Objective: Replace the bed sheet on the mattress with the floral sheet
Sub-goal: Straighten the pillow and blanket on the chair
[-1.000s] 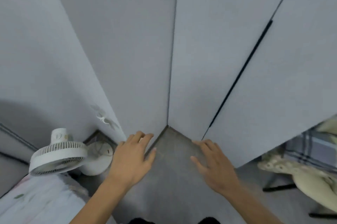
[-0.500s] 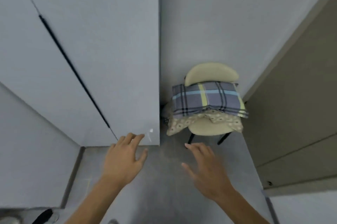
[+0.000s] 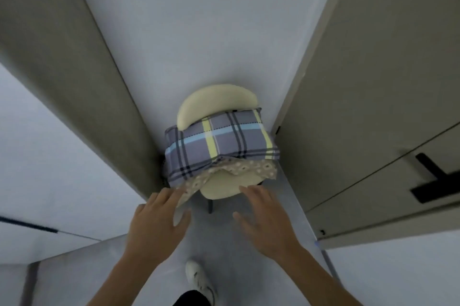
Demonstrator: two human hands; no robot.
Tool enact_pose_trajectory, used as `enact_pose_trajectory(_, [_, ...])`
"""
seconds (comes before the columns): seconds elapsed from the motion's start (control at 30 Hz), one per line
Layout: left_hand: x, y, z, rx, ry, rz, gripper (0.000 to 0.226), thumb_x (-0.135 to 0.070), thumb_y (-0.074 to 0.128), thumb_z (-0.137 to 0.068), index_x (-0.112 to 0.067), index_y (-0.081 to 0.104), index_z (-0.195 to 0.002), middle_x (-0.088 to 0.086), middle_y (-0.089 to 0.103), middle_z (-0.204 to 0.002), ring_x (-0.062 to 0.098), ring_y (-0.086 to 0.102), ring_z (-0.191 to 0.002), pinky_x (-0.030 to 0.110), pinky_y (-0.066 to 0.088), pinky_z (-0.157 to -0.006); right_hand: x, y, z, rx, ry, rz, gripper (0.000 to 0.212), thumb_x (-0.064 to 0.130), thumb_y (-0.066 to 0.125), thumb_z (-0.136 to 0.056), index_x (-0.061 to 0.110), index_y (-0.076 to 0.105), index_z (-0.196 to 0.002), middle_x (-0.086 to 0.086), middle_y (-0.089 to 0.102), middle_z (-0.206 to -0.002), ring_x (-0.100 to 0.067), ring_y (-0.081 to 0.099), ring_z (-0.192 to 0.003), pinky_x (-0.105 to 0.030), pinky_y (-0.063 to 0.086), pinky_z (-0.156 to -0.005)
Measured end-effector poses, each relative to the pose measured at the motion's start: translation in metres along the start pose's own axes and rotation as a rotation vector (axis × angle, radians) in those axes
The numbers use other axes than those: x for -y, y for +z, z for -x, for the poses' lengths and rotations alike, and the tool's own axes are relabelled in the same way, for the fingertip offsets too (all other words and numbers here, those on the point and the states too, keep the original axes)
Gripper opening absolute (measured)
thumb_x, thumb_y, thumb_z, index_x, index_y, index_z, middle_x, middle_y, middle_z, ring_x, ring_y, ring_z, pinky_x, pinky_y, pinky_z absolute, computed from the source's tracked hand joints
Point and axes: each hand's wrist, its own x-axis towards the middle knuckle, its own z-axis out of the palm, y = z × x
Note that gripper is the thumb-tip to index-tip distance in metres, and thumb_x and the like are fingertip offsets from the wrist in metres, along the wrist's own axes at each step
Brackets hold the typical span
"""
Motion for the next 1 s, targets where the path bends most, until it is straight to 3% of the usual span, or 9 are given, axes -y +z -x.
enact_pose_trajectory(0.23, [0.0, 0.023, -0.111, 0.091, 0.047, 0.08, 0.057, -0.063, 0.034, -0.093, -0.03, 0.057, -0.134, -0.012, 0.06, -0.121, 0.015, 0.058, -0.106, 0.034, 0.051, -0.076, -0.044, -0.021, -0.086, -0.013, 0.083, 0.015, 0.065, 0.072, 0.04, -0.095, 0.039, 0.038, -0.151, 0.016, 0.038, -0.147, -0.014, 0.038, -0.137, -0.037, 0.046, -0.105])
enact_pose_trajectory(0.37, [-0.008, 0.039, -0.176, 0.09, 0.053, 0.094, 0.06, -0.063, 0.04, -0.093, -0.024, 0.06, -0.134, -0.005, 0.066, -0.119, 0.02, 0.064, -0.104, 0.036, 0.054, -0.075, -0.072, -0.037, -0.129, -0.004, 0.114, 0.017, 0.068, 0.074, 0.037, -0.094, 0.042, 0.033, -0.154, 0.015, 0.033, -0.154, -0.014, 0.033, -0.143, -0.038, 0.046, -0.108])
enact_pose_trajectory(0.6, [-0.023, 0.083, -0.281, 0.124, 0.059, 0.049, 0.057, -0.06, 0.043, -0.095, -0.024, 0.06, -0.135, -0.004, 0.065, -0.123, 0.019, 0.065, -0.105, 0.036, 0.055, -0.076, -0.139, -0.064, -0.234, 0.024, 0.101, -0.039, 0.071, 0.073, 0.038, -0.091, 0.037, 0.041, -0.151, 0.013, 0.036, -0.154, -0.016, 0.032, -0.142, -0.04, 0.044, -0.11])
enact_pose_trajectory(0.77, [-0.031, 0.121, -0.34, 0.127, -0.097, 0.049, 0.06, -0.059, 0.042, -0.093, -0.022, 0.06, -0.136, -0.001, 0.067, -0.124, 0.023, 0.067, -0.106, 0.042, 0.058, -0.079, -0.191, -0.067, -0.338, 0.146, 0.017, 0.006, 0.074, 0.071, 0.038, -0.088, 0.026, 0.052, -0.145, 0.005, 0.043, -0.147, -0.02, 0.037, -0.138, -0.043, 0.046, -0.107])
enact_pose_trajectory(0.87, [-0.024, 0.161, -0.369, 0.152, -0.191, 0.058, 0.062, -0.057, 0.043, -0.091, -0.019, 0.061, -0.137, 0.002, 0.068, -0.121, 0.025, 0.067, -0.102, 0.04, 0.055, -0.077, -0.219, -0.054, -0.396, 0.254, -0.046, 0.039, 0.068, 0.065, 0.047, -0.09, 0.029, 0.047, -0.148, 0.006, 0.036, -0.157, -0.02, 0.029, -0.144, -0.042, 0.043, -0.11])
enact_pose_trajectory(1.0, [0.005, 0.223, -0.405, 0.296, -0.334, 0.079, 0.064, -0.048, 0.057, -0.096, -0.019, 0.047, -0.152, 0.007, 0.055, -0.149, 0.029, 0.056, -0.13, 0.045, 0.052, -0.099, -0.256, -0.008, -0.464, 0.393, -0.103, 0.159, 0.071, 0.054, 0.06, -0.096, 0.034, 0.034, -0.158, 0.004, 0.019, -0.169, -0.025, 0.011, -0.155, -0.052, 0.03, -0.121])
